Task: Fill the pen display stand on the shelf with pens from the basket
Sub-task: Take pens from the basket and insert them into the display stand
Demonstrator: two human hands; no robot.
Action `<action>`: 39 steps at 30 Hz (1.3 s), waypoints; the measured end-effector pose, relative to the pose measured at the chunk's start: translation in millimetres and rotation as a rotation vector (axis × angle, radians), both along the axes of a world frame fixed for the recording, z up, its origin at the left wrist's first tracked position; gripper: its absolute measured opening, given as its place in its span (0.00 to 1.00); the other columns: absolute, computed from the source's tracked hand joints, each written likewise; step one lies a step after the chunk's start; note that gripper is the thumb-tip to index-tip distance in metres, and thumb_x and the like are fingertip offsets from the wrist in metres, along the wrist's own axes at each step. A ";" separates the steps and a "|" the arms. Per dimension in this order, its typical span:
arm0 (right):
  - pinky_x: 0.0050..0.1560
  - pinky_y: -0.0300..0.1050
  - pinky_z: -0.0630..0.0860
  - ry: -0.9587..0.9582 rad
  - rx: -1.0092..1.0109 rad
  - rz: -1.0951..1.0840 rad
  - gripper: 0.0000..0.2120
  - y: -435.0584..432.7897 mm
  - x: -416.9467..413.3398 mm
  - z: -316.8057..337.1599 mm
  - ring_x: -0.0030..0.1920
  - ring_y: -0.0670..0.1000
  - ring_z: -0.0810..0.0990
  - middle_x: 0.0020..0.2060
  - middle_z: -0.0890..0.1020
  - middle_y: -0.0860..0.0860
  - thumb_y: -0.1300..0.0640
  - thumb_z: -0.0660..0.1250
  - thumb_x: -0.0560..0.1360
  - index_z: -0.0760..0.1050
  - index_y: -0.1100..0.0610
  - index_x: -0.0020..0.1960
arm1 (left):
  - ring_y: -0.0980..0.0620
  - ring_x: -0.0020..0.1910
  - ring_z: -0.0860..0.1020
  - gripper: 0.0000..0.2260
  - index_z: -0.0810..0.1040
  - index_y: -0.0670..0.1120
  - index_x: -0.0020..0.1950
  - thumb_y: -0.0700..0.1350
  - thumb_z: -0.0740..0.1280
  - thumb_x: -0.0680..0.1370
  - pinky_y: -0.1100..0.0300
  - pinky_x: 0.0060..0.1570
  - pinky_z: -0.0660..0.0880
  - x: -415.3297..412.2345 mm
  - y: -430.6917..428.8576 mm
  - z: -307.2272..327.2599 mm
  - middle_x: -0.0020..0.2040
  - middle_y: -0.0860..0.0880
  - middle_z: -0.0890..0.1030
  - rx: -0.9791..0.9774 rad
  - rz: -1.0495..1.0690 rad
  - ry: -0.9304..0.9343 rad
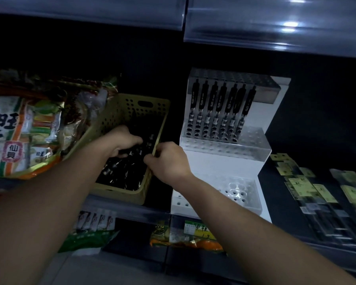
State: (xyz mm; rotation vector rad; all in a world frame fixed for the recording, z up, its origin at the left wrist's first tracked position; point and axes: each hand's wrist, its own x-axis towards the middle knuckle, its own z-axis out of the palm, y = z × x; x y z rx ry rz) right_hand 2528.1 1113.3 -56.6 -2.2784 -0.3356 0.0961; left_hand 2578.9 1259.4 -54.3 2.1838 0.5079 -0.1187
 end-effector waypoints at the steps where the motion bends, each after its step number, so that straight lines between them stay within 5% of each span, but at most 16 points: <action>1: 0.26 0.39 0.62 0.007 0.012 -0.004 0.15 0.5 0.3 -0.3 0.30 0.50 0.71 0.29 0.71 0.50 0.53 0.66 0.74 0.67 0.58 0.32 | 0.52 0.37 0.72 0.10 0.72 0.43 0.57 0.43 0.66 0.77 0.62 0.29 0.68 -1.2 2.2 0.3 0.40 0.48 0.73 -0.026 0.001 -0.029; 7: 0.29 0.41 0.67 0.053 0.047 -0.027 0.12 3.5 2.0 0.1 0.36 0.54 0.77 0.35 0.78 0.54 0.54 0.64 0.76 0.75 0.62 0.40 | 0.49 0.36 0.73 0.14 0.73 0.46 0.62 0.43 0.66 0.77 0.62 0.29 0.66 -9.6 3.8 2.4 0.41 0.48 0.76 -0.113 0.013 -0.148; 10: 0.27 0.40 0.65 0.065 0.000 -0.042 0.13 5.6 1.9 3.0 0.35 0.54 0.74 0.32 0.75 0.52 0.55 0.61 0.77 0.70 0.60 0.36 | 0.45 0.51 0.77 0.18 0.72 0.46 0.68 0.42 0.66 0.77 0.56 0.46 0.75 -13.7 6.9 6.9 0.55 0.45 0.79 -0.183 0.015 -0.178; 13: 0.27 0.40 0.63 0.079 -0.038 -0.039 0.15 7.5 1.0 6.7 0.34 0.52 0.71 0.31 0.71 0.50 0.56 0.60 0.78 0.65 0.56 0.34 | 0.45 0.59 0.75 0.21 0.68 0.46 0.72 0.41 0.65 0.79 0.57 0.55 0.72 -17.8 10.8 7.3 0.62 0.46 0.76 -0.214 0.008 -0.191; 16: 0.26 0.39 0.63 0.093 -0.034 -0.048 0.15 8.1 -0.3 7.2 0.31 0.49 0.70 0.31 0.71 0.50 0.56 0.59 0.79 0.65 0.56 0.34 | 0.46 0.55 0.77 0.19 0.69 0.46 0.70 0.40 0.64 0.79 0.55 0.57 0.73 -22.4 11.4 5.3 0.58 0.47 0.77 -0.273 0.021 -0.244; 19: 0.28 0.40 0.63 0.102 -0.022 -0.061 0.14 7.4 -2.5 5.7 0.35 0.51 0.71 0.32 0.70 0.49 0.57 0.58 0.79 0.65 0.56 0.35 | 0.48 0.41 0.80 0.16 0.69 0.48 0.67 0.39 0.62 0.80 0.52 0.45 0.77 -26.3 9.5 5.8 0.51 0.47 0.80 -0.367 0.012 -0.310; 22: 0.38 0.42 0.69 0.055 -0.007 -0.049 0.08 13.8 -9.7 7.7 0.43 0.53 0.74 0.43 0.76 0.52 0.58 0.59 0.78 0.71 0.60 0.55 | 0.47 0.46 0.80 0.18 0.68 0.48 0.69 0.40 0.63 0.80 0.52 0.50 0.77 -28.3 10.9 7.1 0.56 0.45 0.80 -0.394 -0.002 -0.375; 24: 0.52 0.47 0.74 -0.007 -0.002 -0.027 0.25 23.4 -13.9 9.9 0.57 0.57 0.75 0.62 0.73 0.58 0.56 0.61 0.77 0.59 0.62 0.72 | 0.45 0.56 0.78 0.19 0.67 0.49 0.71 0.40 0.63 0.80 0.54 0.54 0.76 -30.9 12.3 8.3 0.59 0.46 0.79 -0.374 -0.033 -0.415; 26: 0.65 0.53 0.69 -0.041 -0.004 -0.025 0.29 32.9 -13.5 10.4 0.67 0.60 0.68 0.70 0.65 0.60 0.50 0.59 0.79 0.56 0.61 0.74 | 0.50 0.58 0.77 0.20 0.66 0.49 0.71 0.40 0.62 0.80 0.65 0.50 0.75 -34.9 11.3 9.0 0.55 0.52 0.79 -0.349 -0.073 -0.453; 29: 0.69 0.55 0.63 -0.152 -0.059 -0.089 0.26 37.8 -7.1 12.2 0.71 0.60 0.63 0.68 0.70 0.58 0.44 0.55 0.80 0.66 0.62 0.69 | 0.62 0.54 0.73 0.23 0.60 0.51 0.74 0.39 0.61 0.81 0.79 0.42 0.68 -46.0 4.2 12.0 0.50 0.62 0.72 -0.283 -0.112 -0.542; 31: 0.67 0.55 0.67 -0.153 0.136 -0.125 0.25 39.6 -2.2 16.5 0.68 0.58 0.68 0.63 0.76 0.57 0.42 0.56 0.79 0.71 0.60 0.66 | 0.66 0.51 0.72 0.23 0.60 0.50 0.73 0.37 0.60 0.81 0.80 0.43 0.67 -52.3 2.4 10.7 0.51 0.63 0.71 -0.176 -0.168 -0.599; 34: 0.61 0.50 0.75 0.163 0.612 -0.124 0.24 44.9 0.6 29.3 0.58 0.52 0.78 0.57 0.80 0.52 0.43 0.65 0.76 0.71 0.56 0.65 | 0.62 0.61 0.70 0.25 0.59 0.50 0.73 0.33 0.60 0.79 0.79 0.55 0.65 -59.4 2.7 3.0 0.61 0.57 0.72 -0.089 -0.256 -0.614; 39: 0.57 0.47 0.77 0.380 0.897 -0.131 0.14 48.9 15.3 25.8 0.54 0.54 0.81 0.51 0.82 0.54 0.58 0.68 0.76 0.75 0.58 0.61 | 0.59 0.69 0.65 0.32 0.51 0.50 0.77 0.35 0.63 0.78 0.65 0.67 0.63 -62.2 5.9 -2.9 0.72 0.53 0.65 -0.069 -0.354 -0.580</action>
